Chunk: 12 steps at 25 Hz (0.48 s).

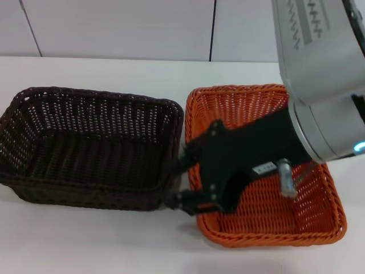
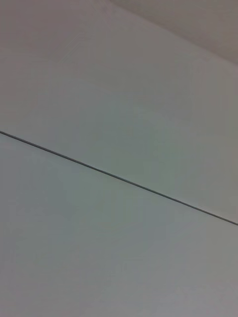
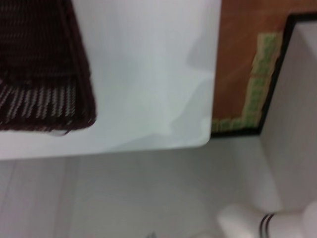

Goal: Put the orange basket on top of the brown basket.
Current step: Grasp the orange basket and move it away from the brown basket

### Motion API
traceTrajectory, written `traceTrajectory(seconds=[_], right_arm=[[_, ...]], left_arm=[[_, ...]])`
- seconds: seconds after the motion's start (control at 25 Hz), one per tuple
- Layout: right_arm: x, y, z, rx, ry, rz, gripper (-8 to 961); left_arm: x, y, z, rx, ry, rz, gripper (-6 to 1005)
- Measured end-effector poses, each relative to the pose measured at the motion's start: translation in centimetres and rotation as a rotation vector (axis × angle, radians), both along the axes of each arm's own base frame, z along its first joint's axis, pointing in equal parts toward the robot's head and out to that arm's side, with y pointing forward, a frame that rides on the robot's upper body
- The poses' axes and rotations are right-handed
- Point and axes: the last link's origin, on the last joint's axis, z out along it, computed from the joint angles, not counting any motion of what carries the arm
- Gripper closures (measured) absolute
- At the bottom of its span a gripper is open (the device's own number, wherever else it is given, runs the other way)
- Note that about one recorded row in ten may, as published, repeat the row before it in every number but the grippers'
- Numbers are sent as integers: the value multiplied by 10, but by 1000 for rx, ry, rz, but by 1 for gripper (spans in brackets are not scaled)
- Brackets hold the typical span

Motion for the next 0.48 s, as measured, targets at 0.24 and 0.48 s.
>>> traceTrajectory(seconds=[0.24,0.48], right_arm=[[12,-8,1,-21,-117,13,511],[23,-7,1,3,-208,6,511]], left_arm=[[-1,2,-2,1,-10,4,261],[-1,-2,1,18,-16,1,261]])
